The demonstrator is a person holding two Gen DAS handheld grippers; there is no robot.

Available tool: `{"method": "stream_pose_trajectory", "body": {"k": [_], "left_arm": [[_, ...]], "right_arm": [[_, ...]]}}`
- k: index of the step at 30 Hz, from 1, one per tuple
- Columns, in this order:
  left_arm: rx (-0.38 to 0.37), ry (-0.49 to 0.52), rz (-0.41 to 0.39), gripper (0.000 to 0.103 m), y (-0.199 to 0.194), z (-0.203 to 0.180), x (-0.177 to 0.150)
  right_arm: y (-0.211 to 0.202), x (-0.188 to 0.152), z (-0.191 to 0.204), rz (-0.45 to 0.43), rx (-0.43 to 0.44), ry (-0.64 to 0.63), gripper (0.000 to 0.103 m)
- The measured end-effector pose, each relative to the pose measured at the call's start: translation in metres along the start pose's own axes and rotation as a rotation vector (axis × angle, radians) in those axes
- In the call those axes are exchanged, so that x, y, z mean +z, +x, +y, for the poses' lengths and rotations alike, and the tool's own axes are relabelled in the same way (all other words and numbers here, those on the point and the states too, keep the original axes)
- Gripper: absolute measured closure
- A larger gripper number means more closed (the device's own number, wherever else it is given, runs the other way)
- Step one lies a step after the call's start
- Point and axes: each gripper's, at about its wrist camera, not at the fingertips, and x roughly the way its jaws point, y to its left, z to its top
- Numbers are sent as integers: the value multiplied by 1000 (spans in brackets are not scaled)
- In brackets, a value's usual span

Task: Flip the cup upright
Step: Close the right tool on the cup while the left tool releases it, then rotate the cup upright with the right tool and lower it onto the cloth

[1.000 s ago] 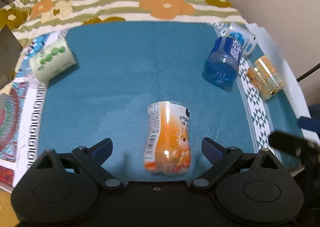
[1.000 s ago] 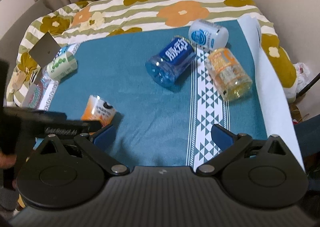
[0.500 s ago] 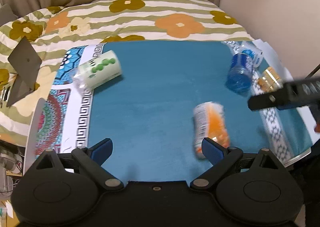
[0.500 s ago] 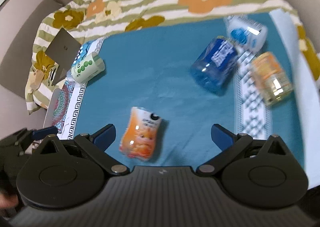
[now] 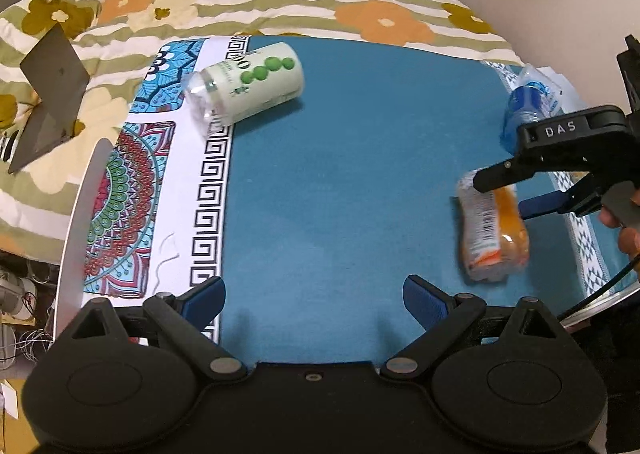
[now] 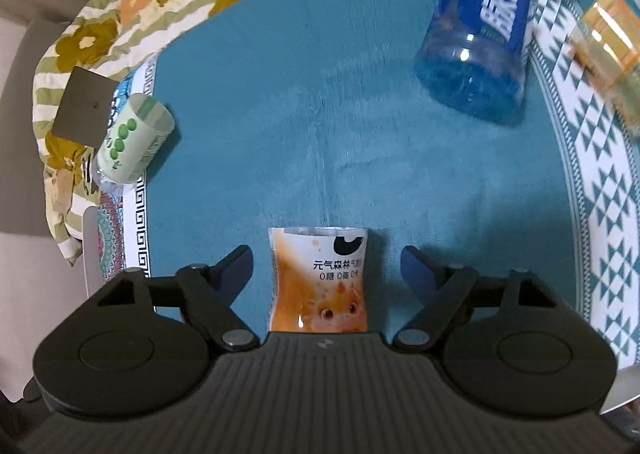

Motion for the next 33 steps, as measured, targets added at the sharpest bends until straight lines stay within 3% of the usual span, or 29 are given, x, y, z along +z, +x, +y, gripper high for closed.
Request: {"method": "stream_pose_trajectory", "body": {"k": [8,21,24,27,33], "left_arm": [[-19,-9,13,5,4,11,0],[-34,-11,14,5,2,12,1],[-41,-4,8,5,0,11,3],[-54,4,11,5,0,11,5],[-57,67,30,5,8,12,9]], "right_arm": [[13,1,-2,22,20,43,33],[5,-3,4,-14,24,23,36],[-12,-7,9,-84,41,21,36],[-30,-16,21,-222,31,-6,36],[-32,-49,58,-498,-108,-163,36]]}}
